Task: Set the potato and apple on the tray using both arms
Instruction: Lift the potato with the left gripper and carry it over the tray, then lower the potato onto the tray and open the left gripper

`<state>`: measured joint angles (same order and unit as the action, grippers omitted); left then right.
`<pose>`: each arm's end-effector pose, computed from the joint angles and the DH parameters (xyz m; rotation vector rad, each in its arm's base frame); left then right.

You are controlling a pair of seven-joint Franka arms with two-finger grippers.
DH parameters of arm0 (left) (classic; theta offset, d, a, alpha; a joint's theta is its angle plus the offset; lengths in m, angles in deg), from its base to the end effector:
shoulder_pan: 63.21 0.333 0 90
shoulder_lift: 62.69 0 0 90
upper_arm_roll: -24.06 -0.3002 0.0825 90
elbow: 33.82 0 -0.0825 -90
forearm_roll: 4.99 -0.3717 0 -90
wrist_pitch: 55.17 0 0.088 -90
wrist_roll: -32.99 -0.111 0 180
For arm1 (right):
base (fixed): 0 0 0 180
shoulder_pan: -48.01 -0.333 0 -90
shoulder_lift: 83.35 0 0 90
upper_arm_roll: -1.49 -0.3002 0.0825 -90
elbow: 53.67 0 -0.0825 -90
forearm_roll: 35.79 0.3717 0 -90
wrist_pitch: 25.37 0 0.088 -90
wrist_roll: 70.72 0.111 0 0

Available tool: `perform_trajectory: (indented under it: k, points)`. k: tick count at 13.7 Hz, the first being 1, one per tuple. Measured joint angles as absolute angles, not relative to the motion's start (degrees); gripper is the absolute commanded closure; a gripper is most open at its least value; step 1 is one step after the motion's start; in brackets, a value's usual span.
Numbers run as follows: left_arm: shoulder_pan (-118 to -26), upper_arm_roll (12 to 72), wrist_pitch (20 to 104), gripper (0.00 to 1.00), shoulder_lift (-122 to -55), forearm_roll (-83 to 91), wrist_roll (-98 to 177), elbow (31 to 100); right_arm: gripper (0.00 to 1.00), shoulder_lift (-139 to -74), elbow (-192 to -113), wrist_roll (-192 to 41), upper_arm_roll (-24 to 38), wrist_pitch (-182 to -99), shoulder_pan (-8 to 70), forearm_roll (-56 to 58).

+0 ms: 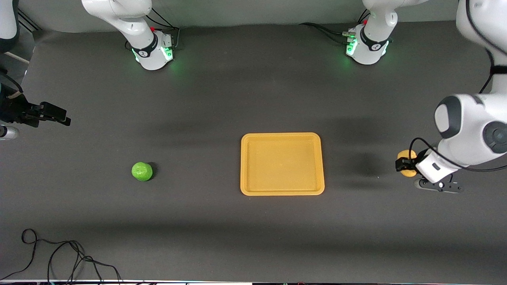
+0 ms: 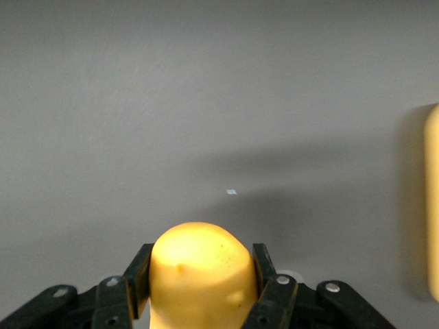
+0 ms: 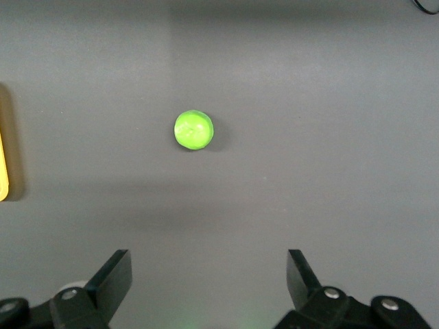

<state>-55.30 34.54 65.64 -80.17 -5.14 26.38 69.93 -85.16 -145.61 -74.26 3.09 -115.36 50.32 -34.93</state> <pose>0.6162 -0.0207 0.3636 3.0800 -0.2366 -0.0007 0.5476 -0.0355 0.5719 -3.1216 0.0109 0.1008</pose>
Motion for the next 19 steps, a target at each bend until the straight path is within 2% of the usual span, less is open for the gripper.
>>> perform_trajectory:
  k: [3,6,9,12,14,17,18,19]
  points:
    - [-55.68,41.78,61.46,1.0,-76.28,-4.03,33.08,68.07,0.0,-85.16,-145.61,-74.26,3.11,-115.36,50.31,-34.93]
    - [-58.92,47.38,65.2,1.0,-79.03,-4.1,45.15,68.48,0.0,-85.17,-145.62,-74.26,3.12,-115.36,50.31,-34.93]
    - [-66.9,47.67,74.96,1.0,-86.13,-9.38,57.74,69.51,0.0,-85.19,-145.62,-74.26,3.12,-115.36,50.31,-34.94]
    - [-70.42,47.62,82.87,1.0,-95.0,-20.73,70.13,70.02,0.0,-85.19,-145.63,-74.26,3.12,-115.35,50.31,-34.94]
    - [-70.68,47.58,85.47,1.0,-99.29,-26.22,74.8,69.89,0.0,-85.19,-145.63,-74.26,3.12,-115.35,50.3,-34.94]
    - [-70.65,47.37,86.17,1.0,-100.92,-27.43,75.75,69.75,0.0,-85.19,-145.63,-74.26,3.12,-115.35,50.31,-34.94]
    - [-70.66,47.4,86.17,0.69,-100.88,-27.47,75.76,69.62,0.0,-85.19,-145.63,-74.26,3.12,-115.35,50.3,-34.94]
    - [-70.67,47.41,86.17,0.05,-100.88,-27.5,75.77,69.43,0.0,-85.19,-145.63,-74.26,3.12,-115.35,50.31,-34.94]
